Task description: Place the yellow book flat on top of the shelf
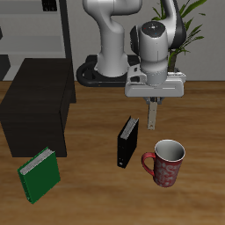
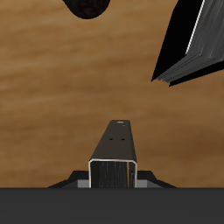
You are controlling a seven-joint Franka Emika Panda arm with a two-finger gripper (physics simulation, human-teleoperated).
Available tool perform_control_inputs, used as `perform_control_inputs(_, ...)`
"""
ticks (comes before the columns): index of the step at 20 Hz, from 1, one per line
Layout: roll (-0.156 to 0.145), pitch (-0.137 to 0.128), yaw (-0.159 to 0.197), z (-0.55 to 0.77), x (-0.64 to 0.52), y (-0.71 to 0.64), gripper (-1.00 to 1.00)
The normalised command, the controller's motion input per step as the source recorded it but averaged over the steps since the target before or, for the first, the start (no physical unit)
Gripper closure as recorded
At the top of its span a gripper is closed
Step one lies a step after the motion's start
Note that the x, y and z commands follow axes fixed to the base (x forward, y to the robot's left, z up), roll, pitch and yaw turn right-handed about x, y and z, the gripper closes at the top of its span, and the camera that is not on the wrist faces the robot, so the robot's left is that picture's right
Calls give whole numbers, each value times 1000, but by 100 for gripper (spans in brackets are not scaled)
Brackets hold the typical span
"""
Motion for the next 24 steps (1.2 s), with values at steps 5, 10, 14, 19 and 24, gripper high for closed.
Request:
perform_control_inputs(5, -82, -23, 84, 534, 3, -522, 100)
perform_control_inputs(10, -122, -28, 66, 407, 62, -579, 100)
perform_control_inputs(14, -141, -55, 80, 412, 1, -649, 100)
perform_control_inputs(19, -143, -104, 39, 639, 5, -678, 100)
perform_control_inputs(24, -112, -88, 46, 476, 27, -542, 100)
